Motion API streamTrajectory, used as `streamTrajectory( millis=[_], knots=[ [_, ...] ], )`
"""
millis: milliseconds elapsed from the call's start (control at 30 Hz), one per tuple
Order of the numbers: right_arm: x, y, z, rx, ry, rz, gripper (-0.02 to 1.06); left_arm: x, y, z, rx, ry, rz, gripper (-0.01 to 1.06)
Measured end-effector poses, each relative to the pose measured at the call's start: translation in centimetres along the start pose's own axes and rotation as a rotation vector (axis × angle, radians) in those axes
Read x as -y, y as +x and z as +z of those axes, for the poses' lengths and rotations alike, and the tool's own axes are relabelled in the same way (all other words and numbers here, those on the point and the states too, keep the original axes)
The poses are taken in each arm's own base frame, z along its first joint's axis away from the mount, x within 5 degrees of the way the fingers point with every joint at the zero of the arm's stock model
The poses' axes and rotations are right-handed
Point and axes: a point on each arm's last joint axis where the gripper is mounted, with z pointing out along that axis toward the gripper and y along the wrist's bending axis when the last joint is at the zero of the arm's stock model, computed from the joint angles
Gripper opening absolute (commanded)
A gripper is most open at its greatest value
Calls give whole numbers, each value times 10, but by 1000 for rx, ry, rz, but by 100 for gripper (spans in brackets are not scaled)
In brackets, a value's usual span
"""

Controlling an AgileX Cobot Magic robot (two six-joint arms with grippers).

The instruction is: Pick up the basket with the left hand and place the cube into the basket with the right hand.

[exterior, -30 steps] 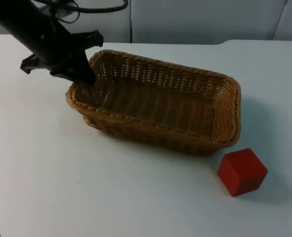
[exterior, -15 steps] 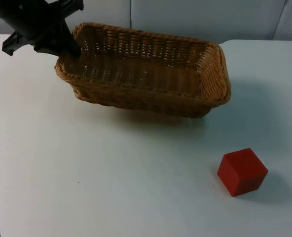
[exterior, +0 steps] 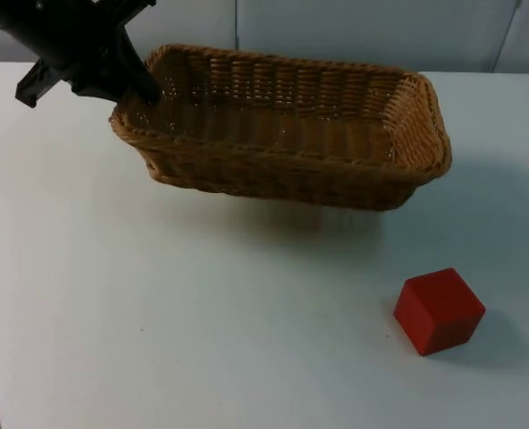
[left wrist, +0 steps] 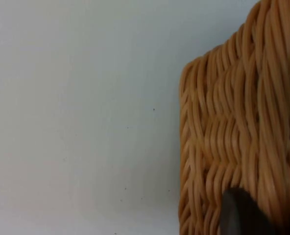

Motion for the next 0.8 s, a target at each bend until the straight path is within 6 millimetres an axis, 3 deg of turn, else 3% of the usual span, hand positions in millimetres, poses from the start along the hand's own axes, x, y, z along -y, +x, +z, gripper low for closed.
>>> streamTrajectory(
  millis=[333, 800],
  knots=[
    [0, 0, 0, 0, 0, 0, 0, 9, -2, -1, 12, 104, -75, 0],
    [0, 0, 0, 0, 0, 0, 0, 9, -2, -1, 13, 106, -76, 0]
  ],
)
